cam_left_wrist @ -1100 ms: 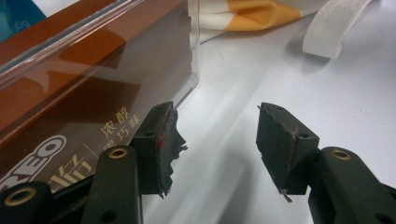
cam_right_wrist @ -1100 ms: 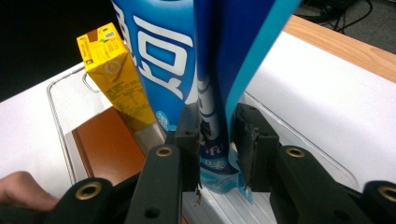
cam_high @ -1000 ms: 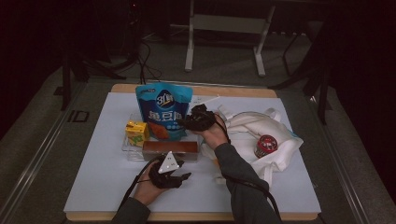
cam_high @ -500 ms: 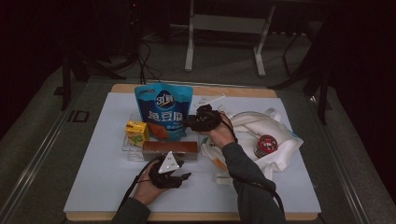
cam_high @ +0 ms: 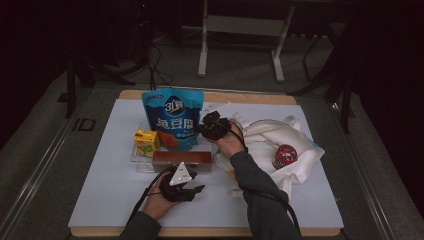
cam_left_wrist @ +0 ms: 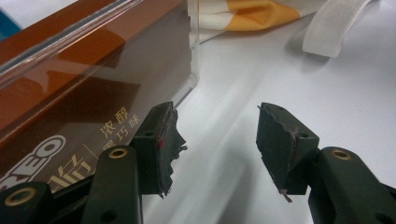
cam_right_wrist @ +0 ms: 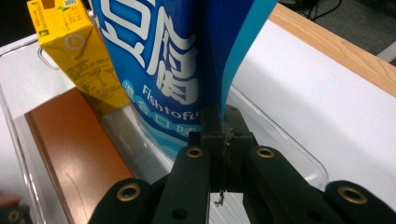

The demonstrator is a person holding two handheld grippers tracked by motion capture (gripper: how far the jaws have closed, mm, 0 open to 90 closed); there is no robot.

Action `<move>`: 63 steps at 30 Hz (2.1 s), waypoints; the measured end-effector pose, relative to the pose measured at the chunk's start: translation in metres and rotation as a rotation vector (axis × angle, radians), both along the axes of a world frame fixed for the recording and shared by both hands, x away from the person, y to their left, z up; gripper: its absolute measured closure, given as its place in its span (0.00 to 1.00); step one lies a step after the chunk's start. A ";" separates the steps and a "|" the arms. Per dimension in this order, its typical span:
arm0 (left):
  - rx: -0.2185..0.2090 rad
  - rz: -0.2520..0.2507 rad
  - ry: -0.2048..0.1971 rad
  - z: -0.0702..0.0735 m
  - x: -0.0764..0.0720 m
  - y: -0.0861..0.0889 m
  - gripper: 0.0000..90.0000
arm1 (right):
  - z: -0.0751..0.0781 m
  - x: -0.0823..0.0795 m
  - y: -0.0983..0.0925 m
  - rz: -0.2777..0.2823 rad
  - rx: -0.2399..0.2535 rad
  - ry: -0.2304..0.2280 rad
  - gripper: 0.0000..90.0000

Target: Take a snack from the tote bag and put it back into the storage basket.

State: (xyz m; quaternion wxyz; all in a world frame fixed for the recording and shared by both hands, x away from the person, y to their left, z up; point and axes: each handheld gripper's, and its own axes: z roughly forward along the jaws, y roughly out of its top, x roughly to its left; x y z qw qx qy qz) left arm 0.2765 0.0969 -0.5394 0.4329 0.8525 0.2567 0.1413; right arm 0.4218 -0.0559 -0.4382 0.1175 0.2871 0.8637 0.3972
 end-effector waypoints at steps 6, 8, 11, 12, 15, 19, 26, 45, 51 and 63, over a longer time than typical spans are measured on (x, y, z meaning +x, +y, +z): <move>-0.001 -0.001 0.001 0.000 0.000 0.000 0.52 | -0.001 -0.001 0.016 -0.004 -0.004 -0.010 1.00; -0.001 -0.001 0.001 0.000 0.000 0.000 0.52 | -0.002 0.000 0.016 -0.015 0.009 -0.002 0.99; 0.000 -0.001 0.001 0.000 0.000 0.000 0.52 | -0.002 -0.001 0.015 -0.014 0.012 -0.004 0.99; 0.001 -0.001 0.001 0.000 0.000 0.000 0.52 | -0.002 -0.001 0.015 -0.015 0.009 -0.006 0.99; 0.001 0.000 0.001 0.000 0.000 0.000 0.52 | -0.002 -0.001 0.014 -0.018 0.007 -0.008 0.98; 0.003 -0.001 0.002 0.000 0.000 0.000 0.52 | -0.002 -0.001 0.013 -0.020 0.005 -0.014 0.97; 0.005 -0.001 -0.001 0.000 0.000 0.000 0.52 | -0.002 -0.002 0.012 -0.022 0.011 -0.015 0.93; 0.008 0.004 0.000 0.000 0.000 -0.001 0.52 | 0.016 -0.014 -0.018 0.001 -0.022 -0.040 0.86; 0.006 0.005 0.000 0.000 0.000 0.000 0.52 | 0.020 -0.018 -0.031 0.000 -0.046 -0.039 0.85; 0.008 0.005 0.000 0.000 0.000 0.000 0.52 | 0.025 -0.027 -0.059 0.003 -0.084 -0.029 0.84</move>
